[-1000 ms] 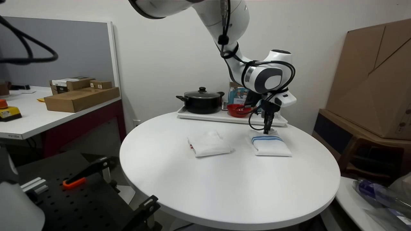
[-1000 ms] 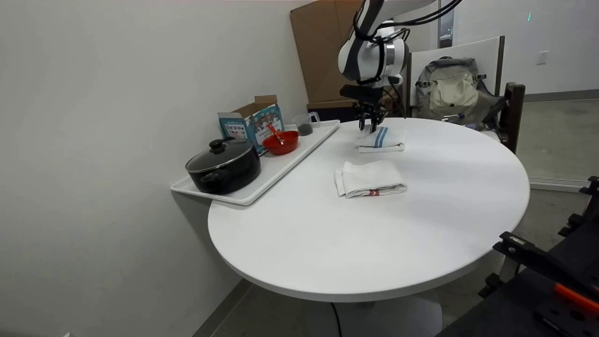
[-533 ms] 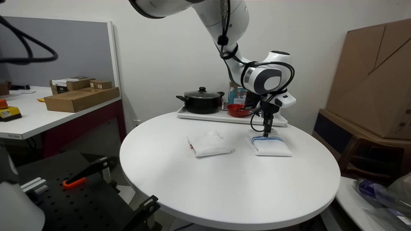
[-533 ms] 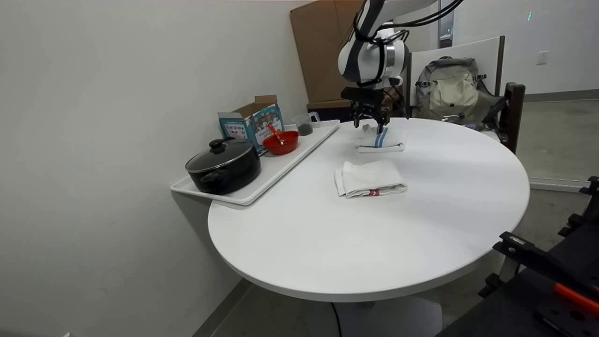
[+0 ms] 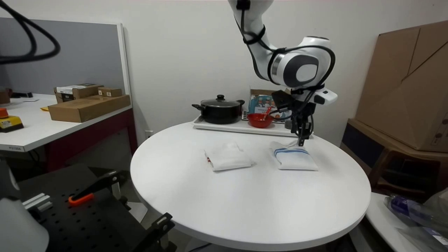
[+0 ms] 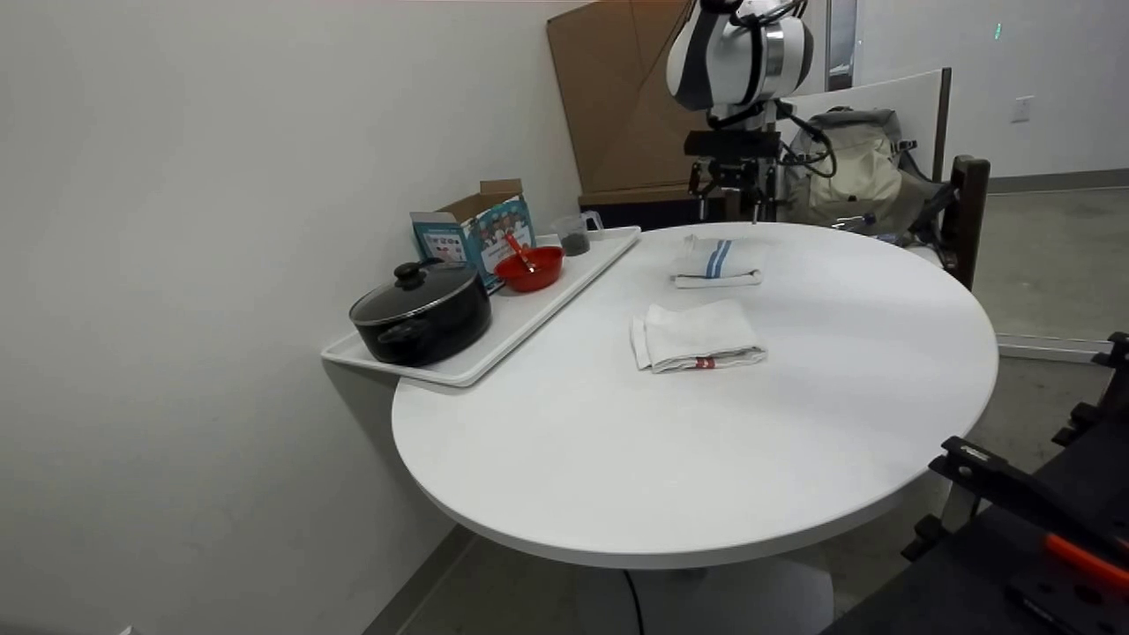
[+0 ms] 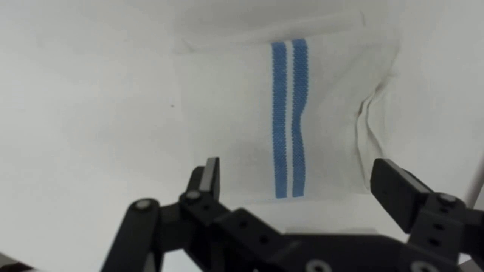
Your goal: Fold the two tea towels
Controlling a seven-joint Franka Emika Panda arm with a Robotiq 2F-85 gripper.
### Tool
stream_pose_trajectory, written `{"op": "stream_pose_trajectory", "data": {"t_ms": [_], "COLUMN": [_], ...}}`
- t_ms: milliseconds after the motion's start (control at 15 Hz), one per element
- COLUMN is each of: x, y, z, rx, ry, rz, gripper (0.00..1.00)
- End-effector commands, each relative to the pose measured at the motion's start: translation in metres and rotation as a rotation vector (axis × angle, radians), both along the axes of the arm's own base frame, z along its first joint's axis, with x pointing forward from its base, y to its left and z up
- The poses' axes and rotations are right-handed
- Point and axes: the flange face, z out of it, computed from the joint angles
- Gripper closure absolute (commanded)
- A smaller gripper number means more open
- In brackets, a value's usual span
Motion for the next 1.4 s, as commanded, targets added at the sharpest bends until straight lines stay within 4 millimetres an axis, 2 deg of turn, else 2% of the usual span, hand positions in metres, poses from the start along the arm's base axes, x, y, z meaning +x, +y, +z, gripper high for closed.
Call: {"op": "stream_pose_trajectory", "data": {"t_ms": [0,267,467,867,933,1000,1133,1333], "x": [-0.056,-0.113,-0.157,-0.250,-0.214,-0.228,-0.243,-0.246], "y": [-0.010,-0.014,-0.006,0.031,0.013,0.020,0.028,0.029], "z": [0.025,0.038,0.045,0.049,0.039,0.039,0.042,0.045], "rx": [-0.028,-0.045,-0.101,-0.224,-0.196,-0.204,-0.204,-0.205], "ry": [0.084,0.167,0.230,0.358,0.357,0.369,0.371,0.366], "rz": [0.152,0.344,0.479,0.716,0.665,0.689,0.710,0.711], "gripper": [0.00,0.00,0.00,0.00,0.00,0.00,0.00,0.00]}}
